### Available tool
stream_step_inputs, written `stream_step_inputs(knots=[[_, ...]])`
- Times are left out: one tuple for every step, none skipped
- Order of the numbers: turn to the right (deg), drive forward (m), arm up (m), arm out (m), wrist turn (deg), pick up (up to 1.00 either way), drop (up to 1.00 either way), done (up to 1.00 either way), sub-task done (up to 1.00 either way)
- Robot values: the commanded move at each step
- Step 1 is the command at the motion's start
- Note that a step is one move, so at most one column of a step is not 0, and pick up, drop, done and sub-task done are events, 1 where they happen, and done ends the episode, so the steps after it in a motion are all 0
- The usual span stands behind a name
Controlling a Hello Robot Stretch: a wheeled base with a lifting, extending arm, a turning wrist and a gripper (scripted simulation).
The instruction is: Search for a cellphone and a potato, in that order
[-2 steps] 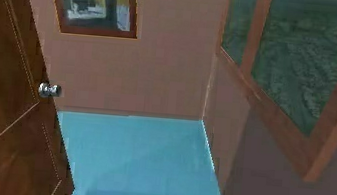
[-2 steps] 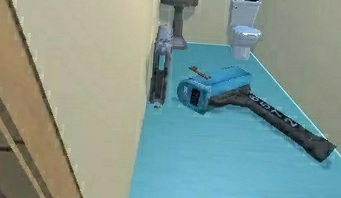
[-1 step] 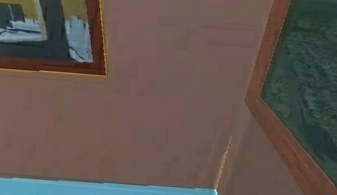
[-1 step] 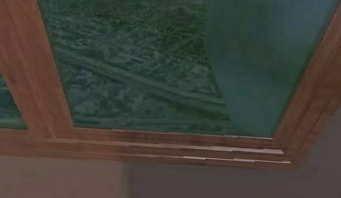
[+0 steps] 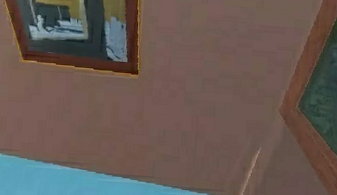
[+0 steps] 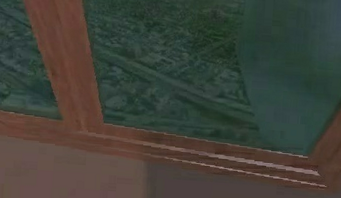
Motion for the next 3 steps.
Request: stream_step_inputs(knots=[[0.0, 0.30, 0.00, 0.00, 0.0, 0.00, 0.00, 0.00, 0.00], [-45.0, 0.00, 0.00, 0.00, 0.0, 0.00, 0.00, 0.00, 0.00], [-18.0, 0.00, 0.00, 0.00, 0.0, 0.00, 0.00, 0.00, 0.00]])
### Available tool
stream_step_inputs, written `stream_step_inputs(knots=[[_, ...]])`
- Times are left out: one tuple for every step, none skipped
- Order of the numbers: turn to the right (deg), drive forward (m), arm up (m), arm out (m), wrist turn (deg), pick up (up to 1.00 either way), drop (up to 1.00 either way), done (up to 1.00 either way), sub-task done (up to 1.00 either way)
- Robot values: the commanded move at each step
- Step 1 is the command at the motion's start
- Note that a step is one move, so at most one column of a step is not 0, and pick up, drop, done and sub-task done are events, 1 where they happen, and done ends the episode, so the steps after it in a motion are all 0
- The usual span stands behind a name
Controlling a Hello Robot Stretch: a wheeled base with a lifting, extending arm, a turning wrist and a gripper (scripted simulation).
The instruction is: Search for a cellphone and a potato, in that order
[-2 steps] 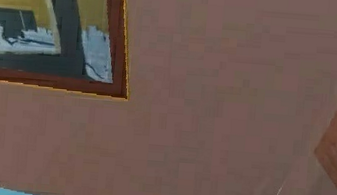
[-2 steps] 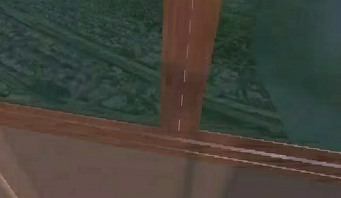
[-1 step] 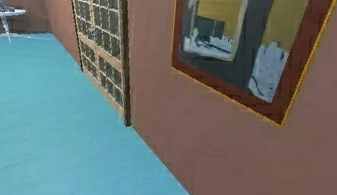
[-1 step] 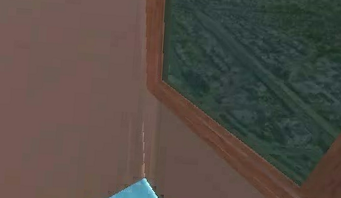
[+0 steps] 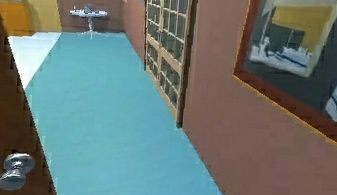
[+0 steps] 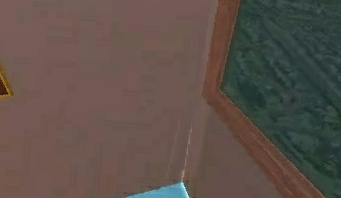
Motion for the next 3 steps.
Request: stream_step_inputs(knots=[[0.0, 0.50, 0.00, 0.00, 0.0, 0.00, 0.00, 0.00, 0.00], [-18.0, 0.00, 0.00, 0.00, 0.0, 0.00, 0.00, 0.00, 0.00], [0.0, 0.30, 0.00, 0.00, 0.0, 0.00, 0.00, 0.00, 0.00]])
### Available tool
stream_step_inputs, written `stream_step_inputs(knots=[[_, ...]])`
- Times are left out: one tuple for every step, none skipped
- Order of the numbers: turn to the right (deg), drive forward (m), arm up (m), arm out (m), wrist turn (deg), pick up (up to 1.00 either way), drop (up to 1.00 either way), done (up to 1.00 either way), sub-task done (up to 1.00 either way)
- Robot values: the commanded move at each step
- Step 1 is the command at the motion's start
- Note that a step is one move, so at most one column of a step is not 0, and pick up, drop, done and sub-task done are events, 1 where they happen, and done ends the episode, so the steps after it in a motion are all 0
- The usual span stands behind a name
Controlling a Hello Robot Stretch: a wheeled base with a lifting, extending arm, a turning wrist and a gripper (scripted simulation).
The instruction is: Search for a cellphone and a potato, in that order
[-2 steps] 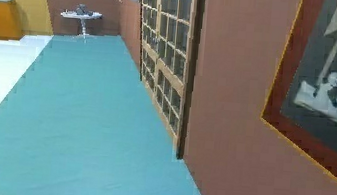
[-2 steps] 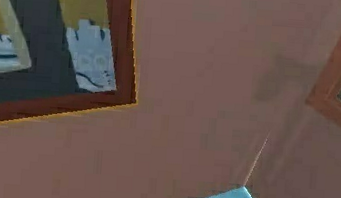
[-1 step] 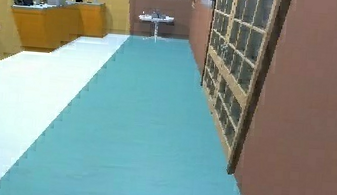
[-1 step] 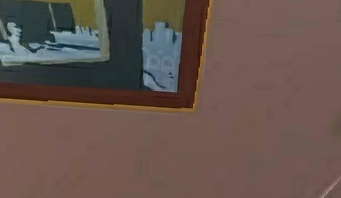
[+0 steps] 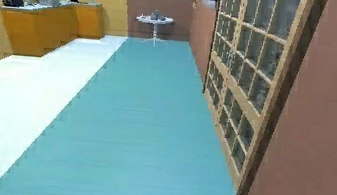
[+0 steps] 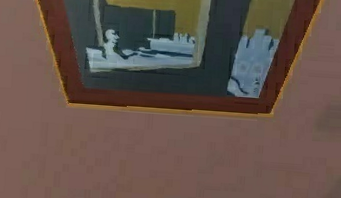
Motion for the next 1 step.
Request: stream_step_inputs(knots=[[-42.0, 0.00, 0.00, 0.00, 0.0, 0.00, 0.00, 0.00, 0.00]])
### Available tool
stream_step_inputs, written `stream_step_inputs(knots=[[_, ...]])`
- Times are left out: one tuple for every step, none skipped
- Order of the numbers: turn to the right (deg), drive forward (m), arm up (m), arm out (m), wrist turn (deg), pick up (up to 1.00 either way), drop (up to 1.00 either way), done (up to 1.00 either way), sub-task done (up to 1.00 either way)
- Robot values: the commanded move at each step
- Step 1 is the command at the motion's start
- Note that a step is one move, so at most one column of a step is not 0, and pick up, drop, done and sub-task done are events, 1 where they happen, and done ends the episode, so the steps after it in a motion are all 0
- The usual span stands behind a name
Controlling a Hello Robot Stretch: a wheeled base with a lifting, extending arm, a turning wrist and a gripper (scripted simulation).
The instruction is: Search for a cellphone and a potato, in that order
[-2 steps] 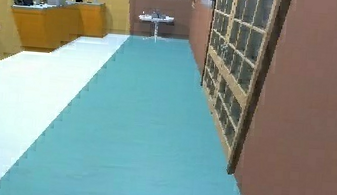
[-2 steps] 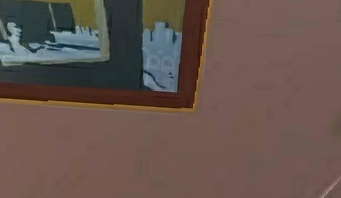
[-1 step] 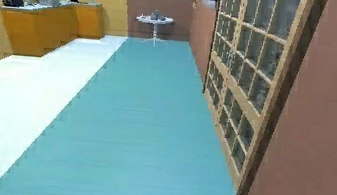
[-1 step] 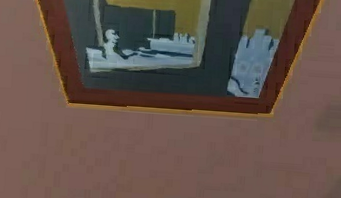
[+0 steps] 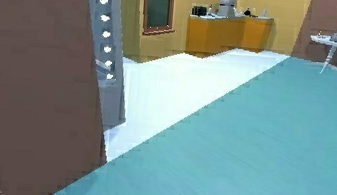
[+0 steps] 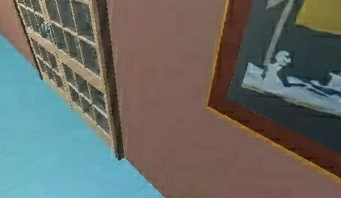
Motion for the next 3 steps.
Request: stream_step_inputs(knots=[[0.0, 1.00, 0.00, 0.00, 0.0, 0.00, 0.00, 0.00, 0.00], [0.0, 0.50, 0.00, 0.00, 0.0, 0.00, 0.00, 0.00, 0.00], [-45.0, 0.00, 0.00, 0.00, 0.0, 0.00, 0.00, 0.00, 0.00]])
